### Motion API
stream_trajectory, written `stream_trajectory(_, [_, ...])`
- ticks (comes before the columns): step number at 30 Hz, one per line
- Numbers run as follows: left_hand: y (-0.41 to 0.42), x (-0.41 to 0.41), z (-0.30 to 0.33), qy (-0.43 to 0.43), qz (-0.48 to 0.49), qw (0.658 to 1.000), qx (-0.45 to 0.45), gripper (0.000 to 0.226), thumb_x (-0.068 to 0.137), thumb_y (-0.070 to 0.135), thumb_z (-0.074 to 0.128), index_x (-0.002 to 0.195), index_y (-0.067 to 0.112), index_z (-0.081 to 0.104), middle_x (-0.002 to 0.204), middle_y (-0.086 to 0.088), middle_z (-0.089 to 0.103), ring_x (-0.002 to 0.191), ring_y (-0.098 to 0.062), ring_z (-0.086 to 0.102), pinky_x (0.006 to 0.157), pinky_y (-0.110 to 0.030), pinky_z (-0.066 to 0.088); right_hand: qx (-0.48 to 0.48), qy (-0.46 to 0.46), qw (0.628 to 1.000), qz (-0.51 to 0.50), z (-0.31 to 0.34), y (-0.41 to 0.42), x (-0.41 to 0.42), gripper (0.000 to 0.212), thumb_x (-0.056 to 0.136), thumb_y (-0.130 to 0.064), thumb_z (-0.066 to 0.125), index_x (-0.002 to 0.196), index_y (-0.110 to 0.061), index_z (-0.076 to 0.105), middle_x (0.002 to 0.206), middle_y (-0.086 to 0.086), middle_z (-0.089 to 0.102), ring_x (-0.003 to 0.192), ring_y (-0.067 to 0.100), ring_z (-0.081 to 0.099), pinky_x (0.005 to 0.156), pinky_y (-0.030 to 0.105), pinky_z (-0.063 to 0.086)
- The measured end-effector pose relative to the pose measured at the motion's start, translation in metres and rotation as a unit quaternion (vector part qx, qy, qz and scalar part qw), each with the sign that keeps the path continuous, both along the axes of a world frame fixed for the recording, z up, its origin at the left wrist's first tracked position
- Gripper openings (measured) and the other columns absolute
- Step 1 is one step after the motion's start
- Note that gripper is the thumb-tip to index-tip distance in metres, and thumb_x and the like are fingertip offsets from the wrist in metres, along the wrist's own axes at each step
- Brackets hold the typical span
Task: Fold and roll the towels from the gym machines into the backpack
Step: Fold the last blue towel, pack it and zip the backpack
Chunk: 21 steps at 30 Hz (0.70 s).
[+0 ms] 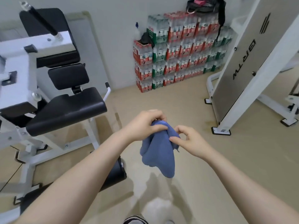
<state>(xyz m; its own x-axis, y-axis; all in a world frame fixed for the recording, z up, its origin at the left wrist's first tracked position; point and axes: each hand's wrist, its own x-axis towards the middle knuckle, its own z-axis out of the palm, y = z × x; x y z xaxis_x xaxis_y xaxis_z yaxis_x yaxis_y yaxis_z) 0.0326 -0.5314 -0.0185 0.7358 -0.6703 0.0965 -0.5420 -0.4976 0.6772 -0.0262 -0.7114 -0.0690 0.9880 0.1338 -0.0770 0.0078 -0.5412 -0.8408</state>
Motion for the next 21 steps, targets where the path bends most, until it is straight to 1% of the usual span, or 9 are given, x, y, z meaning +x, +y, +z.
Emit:
stream_trajectory(2, [-0.012, 0.017, -0.004, 0.039, 0.039, 0.998, -0.036, 0.011, 0.088, 0.017, 0.059, 0.079, 0.022, 0.053, 0.077, 0.014, 0.056, 0.071, 0.001, 0.049, 0.066, -0.009, 0.037, 0.010, 0.014, 0.999, -0.037, -0.007, -0.022, 0.015, 0.017, 0.082, -0.020, 0.059, 0.068, -0.028, 0.055, 0.073, -0.002, 0.063, 0.071, 0.026, 0.056, 0.069, 0.039, 0.046])
stream_trajectory(4, [-0.022, 0.037, -0.013, 0.061, 0.072, 0.994, -0.055, 0.017, 0.089, 0.019, 0.056, 0.076, 0.028, 0.050, 0.074, 0.016, 0.054, 0.068, 0.003, 0.048, 0.063, -0.010, 0.038, 0.030, 0.032, 0.996, -0.083, -0.021, -0.041, 0.030, 0.021, 0.083, -0.015, 0.060, 0.066, -0.025, 0.053, 0.067, -0.005, 0.057, 0.065, 0.016, 0.049, 0.064, 0.029, 0.039])
stream_trajectory(6, [-0.035, 0.060, -0.024, 0.078, 0.095, 0.991, -0.059, 0.019, 0.089, 0.020, 0.055, 0.075, 0.029, 0.048, 0.073, 0.014, 0.053, 0.066, 0.002, 0.046, 0.061, -0.010, 0.037, 0.034, 0.053, 0.990, -0.125, -0.035, -0.057, 0.048, 0.019, 0.083, -0.016, 0.061, 0.066, -0.019, 0.053, 0.062, -0.007, 0.052, 0.061, 0.012, 0.044, 0.059, 0.024, 0.035])
stream_trajectory(9, [-0.057, 0.104, -0.044, 0.131, 0.132, 0.979, -0.079, 0.016, 0.089, 0.019, 0.054, 0.076, 0.026, 0.050, 0.076, 0.008, 0.055, 0.069, -0.004, 0.048, 0.065, -0.016, 0.039, 0.026, 0.057, 0.985, -0.161, -0.049, -0.079, 0.088, 0.017, 0.084, -0.018, 0.061, 0.069, -0.012, 0.055, 0.062, -0.006, 0.050, 0.058, 0.011, 0.042, 0.058, 0.024, 0.034])
stream_trajectory(12, [-0.079, 0.163, -0.057, 0.155, 0.144, 0.973, -0.091, 0.009, 0.090, 0.018, 0.053, 0.081, 0.022, 0.055, 0.079, 0.009, 0.059, 0.071, -0.004, 0.051, 0.065, -0.014, 0.040, -0.005, 0.037, 0.987, -0.157, -0.049, -0.100, 0.149, 0.021, 0.088, -0.016, 0.055, 0.067, -0.021, 0.055, 0.063, -0.009, 0.053, 0.058, 0.009, 0.044, 0.058, 0.021, 0.034])
stream_trajectory(14, [-0.092, 0.208, -0.060, 0.150, 0.134, 0.976, -0.088, 0.007, 0.090, 0.018, 0.053, 0.084, 0.020, 0.058, 0.078, 0.012, 0.060, 0.070, -0.002, 0.053, 0.063, -0.009, 0.040, -0.027, 0.025, 0.987, -0.157, -0.048, -0.115, 0.196, 0.026, 0.092, -0.014, 0.046, 0.068, -0.020, 0.053, 0.064, -0.007, 0.052, 0.061, 0.011, 0.044, 0.057, 0.020, 0.033])
stream_trajectory(16, [-0.105, 0.257, -0.058, 0.142, 0.115, 0.980, -0.075, 0.007, 0.090, 0.019, 0.054, 0.084, 0.019, 0.059, 0.080, 0.012, 0.061, 0.072, -0.003, 0.054, 0.068, -0.013, 0.042, -0.023, 0.021, 0.985, -0.172, -0.044, -0.131, 0.248, 0.025, 0.095, -0.013, 0.041, 0.074, -0.014, 0.055, 0.068, -0.002, 0.054, 0.066, 0.014, 0.045, 0.059, 0.023, 0.033])
stream_trajectory(18, [-0.116, 0.309, -0.050, 0.138, 0.093, 0.985, -0.055, 0.007, 0.089, 0.020, 0.056, 0.083, 0.019, 0.059, 0.080, 0.010, 0.061, 0.073, -0.005, 0.054, 0.069, -0.018, 0.042, -0.008, 0.017, 0.982, -0.186, -0.037, -0.145, 0.300, 0.023, 0.095, -0.014, 0.040, 0.081, -0.010, 0.057, 0.072, -0.001, 0.057, 0.070, 0.016, 0.048, 0.062, 0.025, 0.036])
stream_trajectory(21, [-0.130, 0.386, -0.039, 0.117, 0.089, 0.988, -0.051, 0.011, 0.089, 0.021, 0.056, 0.080, 0.017, 0.058, 0.075, 0.011, 0.057, 0.068, 0.000, 0.050, 0.064, -0.013, 0.039, 0.012, -0.002, 0.979, -0.202, -0.020, -0.161, 0.372, 0.019, 0.094, -0.015, 0.043, 0.084, -0.013, 0.060, 0.076, -0.002, 0.061, 0.070, 0.012, 0.052, 0.062, 0.019, 0.039])
